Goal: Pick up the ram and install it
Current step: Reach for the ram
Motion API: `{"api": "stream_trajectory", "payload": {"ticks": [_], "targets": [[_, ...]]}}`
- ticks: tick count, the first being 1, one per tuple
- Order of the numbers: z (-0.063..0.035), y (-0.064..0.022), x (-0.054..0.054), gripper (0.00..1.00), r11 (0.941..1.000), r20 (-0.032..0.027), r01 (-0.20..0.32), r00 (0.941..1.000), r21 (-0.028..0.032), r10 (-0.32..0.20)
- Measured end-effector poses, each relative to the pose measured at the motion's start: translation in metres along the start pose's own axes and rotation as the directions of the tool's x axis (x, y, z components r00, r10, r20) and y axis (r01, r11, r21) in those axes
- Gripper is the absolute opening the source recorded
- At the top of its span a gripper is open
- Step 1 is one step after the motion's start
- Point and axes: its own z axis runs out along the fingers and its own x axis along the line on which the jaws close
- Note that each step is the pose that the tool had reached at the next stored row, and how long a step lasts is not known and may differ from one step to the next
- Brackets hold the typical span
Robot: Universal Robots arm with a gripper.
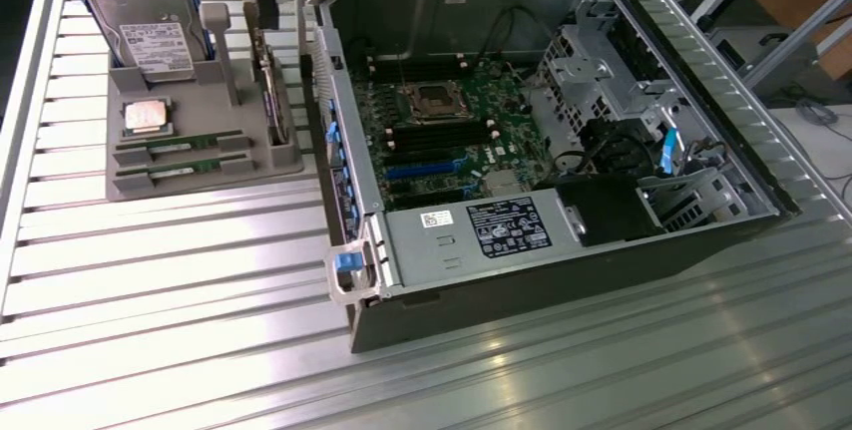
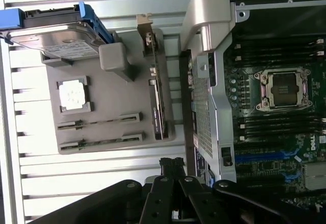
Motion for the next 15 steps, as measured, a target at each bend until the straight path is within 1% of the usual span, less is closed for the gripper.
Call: {"api": "stream_trajectory", "payload": {"ticks": [15], "targets": [[-0.0002, -0.0007, 0.0079, 0.11, 1.0, 0.0, 0.0, 1.0, 0.0, 0.0]]}}
